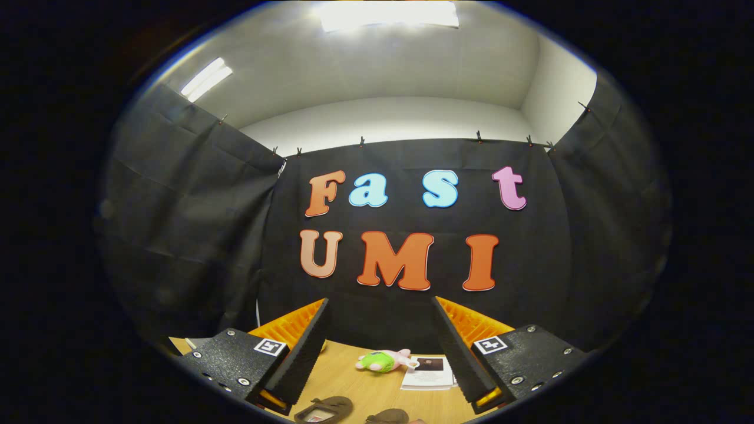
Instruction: Open the storage box then place both shoes into the box .Put the left shoe in first, then the right shoe, with the right side of both shoes facing outward in a uniform manner.
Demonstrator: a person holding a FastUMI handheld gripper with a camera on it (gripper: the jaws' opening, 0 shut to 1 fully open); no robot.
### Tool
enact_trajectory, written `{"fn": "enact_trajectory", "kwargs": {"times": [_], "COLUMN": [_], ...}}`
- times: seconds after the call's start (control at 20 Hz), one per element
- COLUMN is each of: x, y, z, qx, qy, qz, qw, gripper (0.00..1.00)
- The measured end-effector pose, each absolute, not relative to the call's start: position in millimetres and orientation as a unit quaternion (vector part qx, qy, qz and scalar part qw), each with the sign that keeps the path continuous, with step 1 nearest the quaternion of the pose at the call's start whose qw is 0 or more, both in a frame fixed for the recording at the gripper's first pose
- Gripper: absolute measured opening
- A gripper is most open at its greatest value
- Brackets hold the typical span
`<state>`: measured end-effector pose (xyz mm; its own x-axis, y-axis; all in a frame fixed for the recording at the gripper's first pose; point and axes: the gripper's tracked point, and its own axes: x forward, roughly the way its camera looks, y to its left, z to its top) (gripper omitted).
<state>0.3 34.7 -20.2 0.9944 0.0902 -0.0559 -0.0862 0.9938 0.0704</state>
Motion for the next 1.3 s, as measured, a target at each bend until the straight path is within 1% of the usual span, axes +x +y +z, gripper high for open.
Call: {"fn": "enact_trajectory", "kwargs": {"times": [0.35, 0.6, 0.85, 1.0, 1.3], "x": [9, 12, 9, 5, 7], "y": [68, 109, 161, 186, 223], "z": [-65, -112, -158, -183, -233], "qx": [0.085, 0.148, 0.206, 0.245, 0.283], "qy": [0.077, 0.147, 0.223, 0.276, 0.352], "qz": [0.094, 0.142, 0.205, 0.228, 0.244], "qw": [0.989, 0.968, 0.931, 0.901, 0.858], "gripper": [1.00, 1.00, 0.99, 0.99, 0.98]}}
